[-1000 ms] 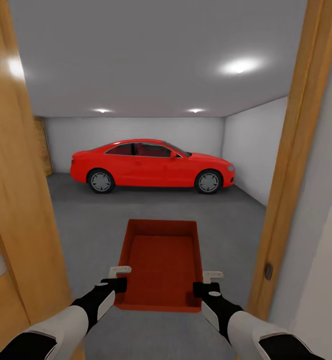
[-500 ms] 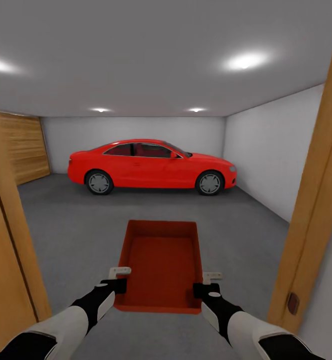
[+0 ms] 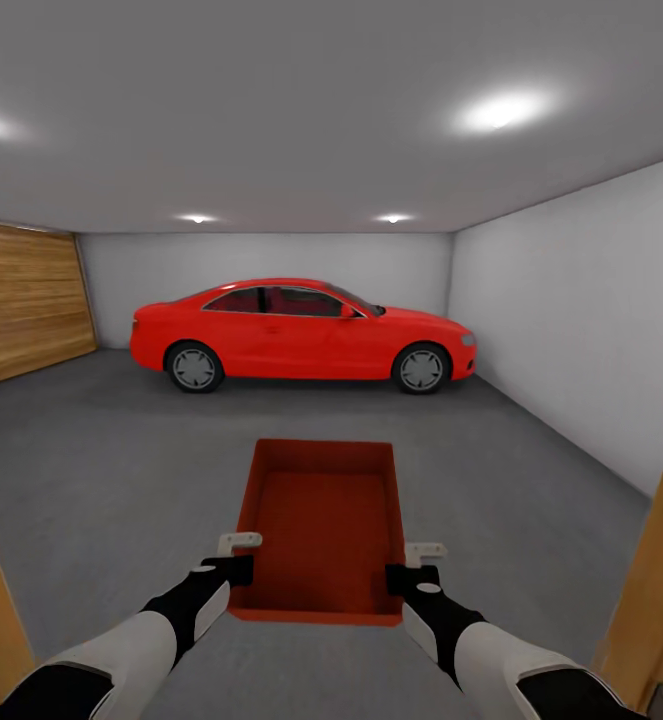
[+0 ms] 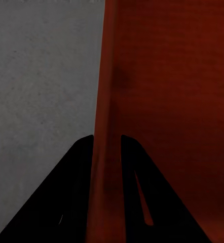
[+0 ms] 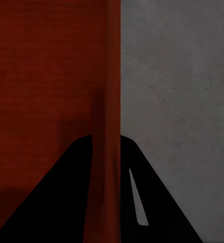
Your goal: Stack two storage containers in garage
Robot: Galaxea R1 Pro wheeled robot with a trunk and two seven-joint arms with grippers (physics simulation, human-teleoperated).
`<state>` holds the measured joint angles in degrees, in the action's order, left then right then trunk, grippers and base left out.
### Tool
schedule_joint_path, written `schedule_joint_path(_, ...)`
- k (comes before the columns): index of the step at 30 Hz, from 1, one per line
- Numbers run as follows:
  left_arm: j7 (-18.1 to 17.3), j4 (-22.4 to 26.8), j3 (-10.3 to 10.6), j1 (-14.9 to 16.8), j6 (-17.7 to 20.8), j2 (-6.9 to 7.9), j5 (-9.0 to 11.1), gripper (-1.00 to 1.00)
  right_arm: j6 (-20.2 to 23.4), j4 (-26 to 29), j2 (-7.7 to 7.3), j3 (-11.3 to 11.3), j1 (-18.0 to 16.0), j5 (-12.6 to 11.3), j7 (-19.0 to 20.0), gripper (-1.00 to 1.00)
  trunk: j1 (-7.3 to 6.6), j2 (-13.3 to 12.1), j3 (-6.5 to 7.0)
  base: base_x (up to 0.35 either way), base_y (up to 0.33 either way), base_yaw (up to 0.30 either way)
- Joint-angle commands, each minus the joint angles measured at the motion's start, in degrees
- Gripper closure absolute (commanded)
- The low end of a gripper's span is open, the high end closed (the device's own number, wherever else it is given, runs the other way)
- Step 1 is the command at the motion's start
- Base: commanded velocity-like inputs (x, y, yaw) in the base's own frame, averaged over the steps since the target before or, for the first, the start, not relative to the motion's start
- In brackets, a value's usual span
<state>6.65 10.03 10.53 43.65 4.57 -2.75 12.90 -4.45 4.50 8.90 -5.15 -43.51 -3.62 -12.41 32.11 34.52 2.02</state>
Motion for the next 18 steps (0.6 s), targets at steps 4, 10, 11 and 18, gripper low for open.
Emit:
schedule_joint_path(4,2.4,0.7,-2.1,0.0,-1.2,0.03,-0.7,1.00,-0.4,-1.2,-0.02,-0.1,0.0,-0.9,-0.4,1.00,0.05,0.0,-0.01,0.321,0.000,0.000)
schedule_joint_path(10,2.4,0.7,-2.2,0.0,-1.2,0.03,-0.7,1.00,-0.4,-1.2,-0.02,-0.1,0.0,-0.9,-0.4,1.00,0.05,0.0,-0.01,0.321,0.000,0.000)
schedule_joint_path(11,2.4,0.7,-2.2,0.0,-1.2,0.03,-0.7,1.00,-0.4,-1.2,-0.02,-0.1,0.0,-0.9,-0.4,1.00,0.05,0.0,-0.01,0.321,0.000,0.000)
schedule_joint_path(18,2.4,0.7,-2.2,0.0,-1.2,0.03,-0.7,1.00,-0.4,-1.2,-0.02,-0.1,0.0,-0.9,-0.4,1.00,0.05,0.0,-0.01,0.321,0.000,0.000)
